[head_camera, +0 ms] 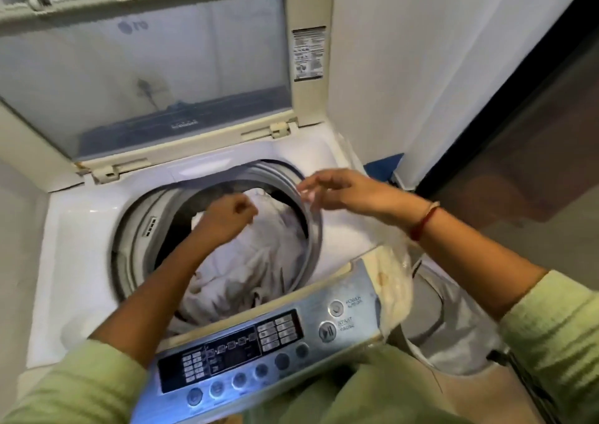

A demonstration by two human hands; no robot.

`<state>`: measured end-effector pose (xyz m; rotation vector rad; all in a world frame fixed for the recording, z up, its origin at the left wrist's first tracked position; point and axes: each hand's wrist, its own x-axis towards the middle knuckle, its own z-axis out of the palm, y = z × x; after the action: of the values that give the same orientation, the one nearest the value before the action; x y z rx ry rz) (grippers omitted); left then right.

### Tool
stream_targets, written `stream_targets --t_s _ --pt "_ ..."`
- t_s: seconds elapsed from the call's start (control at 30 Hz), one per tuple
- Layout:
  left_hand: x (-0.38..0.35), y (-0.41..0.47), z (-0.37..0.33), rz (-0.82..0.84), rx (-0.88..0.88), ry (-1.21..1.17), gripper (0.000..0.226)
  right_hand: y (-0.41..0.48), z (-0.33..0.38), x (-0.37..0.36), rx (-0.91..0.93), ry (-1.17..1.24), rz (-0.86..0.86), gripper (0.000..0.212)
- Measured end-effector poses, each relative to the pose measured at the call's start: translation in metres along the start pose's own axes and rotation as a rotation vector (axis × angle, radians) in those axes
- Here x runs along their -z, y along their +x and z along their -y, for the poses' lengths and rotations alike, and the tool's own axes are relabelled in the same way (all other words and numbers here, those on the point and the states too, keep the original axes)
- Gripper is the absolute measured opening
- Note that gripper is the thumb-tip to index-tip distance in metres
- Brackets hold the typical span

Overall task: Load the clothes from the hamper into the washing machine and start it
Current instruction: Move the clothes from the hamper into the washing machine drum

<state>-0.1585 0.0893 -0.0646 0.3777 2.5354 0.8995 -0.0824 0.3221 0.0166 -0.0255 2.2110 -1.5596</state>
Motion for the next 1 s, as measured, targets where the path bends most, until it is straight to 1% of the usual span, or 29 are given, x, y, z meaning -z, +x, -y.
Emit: stream_targets --t_s 0.03,0.07,0.1,0.17,0.2,0.27,0.3,0.33,0.4,0.47,0.5,0.57,0.63,0.7,0.8,0.87,0.93,1.0 --pt "0.005 -0.009 -0.030 -0.079 -0.080 -0.052 0.013 -0.018 0.003 0.013 0.004 0.053 -0.033 0.024" --pt "0.005 -0.017 -0.064 -0.096 -0.182 -0.106 0.012 -0.038 0.003 0.030 0.006 0.099 -0.070 0.023" --pt "0.004 -0.027 -0.097 -0.056 -0.283 -0.138 0.012 -0.058 0.001 0.047 0.009 0.137 -0.101 0.023" --pt "-0.012 -0.041 -0.160 0.130 -0.424 -0.154 0.011 -0.099 -0.014 0.078 0.003 0.163 -0.161 0.028" --pt "-0.027 -0.046 -0.185 0.246 -0.463 -0.148 0.011 -0.115 -0.025 0.090 -0.018 0.152 -0.182 0.032" --pt "-0.070 -0.047 -0.232 0.462 -0.537 -0.074 0.010 -0.149 -0.055 0.113 -0.077 0.146 -0.226 0.032" --pt "-0.098 -0.045 -0.253 0.562 -0.548 -0.012 0.011 -0.166 -0.073 0.123 -0.110 0.159 -0.249 0.031" --pt "-0.127 -0.040 -0.268 0.662 -0.524 0.053 0.012 -0.181 -0.092 0.131 -0.144 0.178 -0.272 0.030" --pt "-0.190 -0.023 -0.288 0.846 -0.392 0.144 0.015 -0.208 -0.137 0.142 -0.225 0.218 -0.317 0.027" --pt "-0.257 -0.005 -0.297 0.928 -0.252 0.200 0.014 -0.229 -0.186 0.151 -0.309 0.269 -0.389 0.022" --pt "-0.289 0.003 -0.296 0.925 -0.202 0.232 0.013 -0.236 -0.212 0.153 -0.355 0.301 -0.441 0.021" --pt "-0.347 0.017 -0.282 0.864 -0.146 0.319 0.014 -0.243 -0.262 0.152 -0.448 0.362 -0.552 0.019" --pt "-0.405 0.027 -0.258 0.808 -0.108 0.430 0.023 -0.244 -0.320 0.145 -0.534 0.408 -0.632 0.020" --pt "-0.452 0.029 -0.227 0.835 -0.077 0.501 0.030 -0.239 -0.383 0.130 -0.614 0.457 -0.673 0.020" --pt "-0.525 0.025 -0.177 0.958 -0.054 0.542 0.037 -0.225 -0.489 0.098 -0.739 0.548 -0.681 0.022" --pt "-0.567 0.022 -0.147 1.058 -0.041 0.545 0.039 -0.214 -0.549 0.074 -0.812 0.579 -0.711 0.020" --pt "-0.612 0.027 -0.120 1.099 0.022 0.523 0.039 -0.196 -0.603 0.049 -0.879 0.617 -0.688 0.017" --pt "-0.653 0.041 -0.092 1.095 0.123 0.531 0.045 -0.173 -0.652 0.030 -0.935 0.656 -0.614 0.017"
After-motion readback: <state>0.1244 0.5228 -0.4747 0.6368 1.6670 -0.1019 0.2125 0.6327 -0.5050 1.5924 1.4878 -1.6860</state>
